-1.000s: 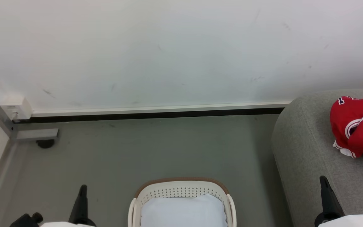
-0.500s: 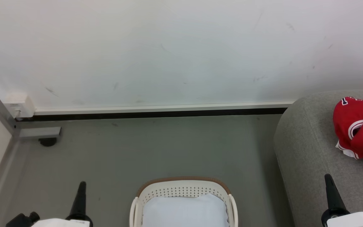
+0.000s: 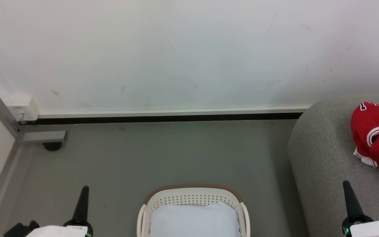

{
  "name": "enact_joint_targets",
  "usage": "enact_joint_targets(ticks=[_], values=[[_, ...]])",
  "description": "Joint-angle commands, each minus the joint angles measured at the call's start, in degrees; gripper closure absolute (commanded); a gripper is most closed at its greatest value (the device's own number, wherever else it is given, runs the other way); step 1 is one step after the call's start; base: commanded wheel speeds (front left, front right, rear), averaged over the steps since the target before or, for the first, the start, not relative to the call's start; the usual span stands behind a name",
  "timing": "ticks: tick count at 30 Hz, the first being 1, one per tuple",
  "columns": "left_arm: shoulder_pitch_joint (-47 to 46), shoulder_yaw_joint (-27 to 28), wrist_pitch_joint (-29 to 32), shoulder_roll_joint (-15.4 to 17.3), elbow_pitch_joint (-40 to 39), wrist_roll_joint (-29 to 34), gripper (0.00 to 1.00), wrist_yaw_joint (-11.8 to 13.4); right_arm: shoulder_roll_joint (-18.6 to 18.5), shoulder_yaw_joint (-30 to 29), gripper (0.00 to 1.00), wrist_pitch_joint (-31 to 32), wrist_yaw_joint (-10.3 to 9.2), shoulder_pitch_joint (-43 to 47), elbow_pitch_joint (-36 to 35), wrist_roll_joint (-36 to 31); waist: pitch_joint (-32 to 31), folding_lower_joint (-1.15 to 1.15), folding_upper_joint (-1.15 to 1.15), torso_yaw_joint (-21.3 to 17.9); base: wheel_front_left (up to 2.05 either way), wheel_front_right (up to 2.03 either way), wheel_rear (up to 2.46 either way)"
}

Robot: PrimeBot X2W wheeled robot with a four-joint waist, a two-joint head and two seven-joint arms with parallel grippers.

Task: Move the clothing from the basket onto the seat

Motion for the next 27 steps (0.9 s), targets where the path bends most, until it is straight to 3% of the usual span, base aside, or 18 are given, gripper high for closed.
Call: enact_joint_targets(ticks=[1, 27], values=[[-0.93, 0.29, 0.43, 0.51, -0.60, -1.22, 1.00, -0.19, -0.16, -0.52, 1.00, 0.22, -0.06, -1.34, -0.59, 1.30, 0.01, 0.00, 0.00, 0.05, 0.00, 0.00, 0.00], [-1.76, 1.17, 3.86, 0.60, -0.80, -13.79, 1.00, -0.27, 0.44, -3.26, 1.00, 3.62, -0.09, -1.57, -1.00, 12.35, 0.27, 0.00, 0.00, 1.13, 0.00, 0.00, 0.00]])
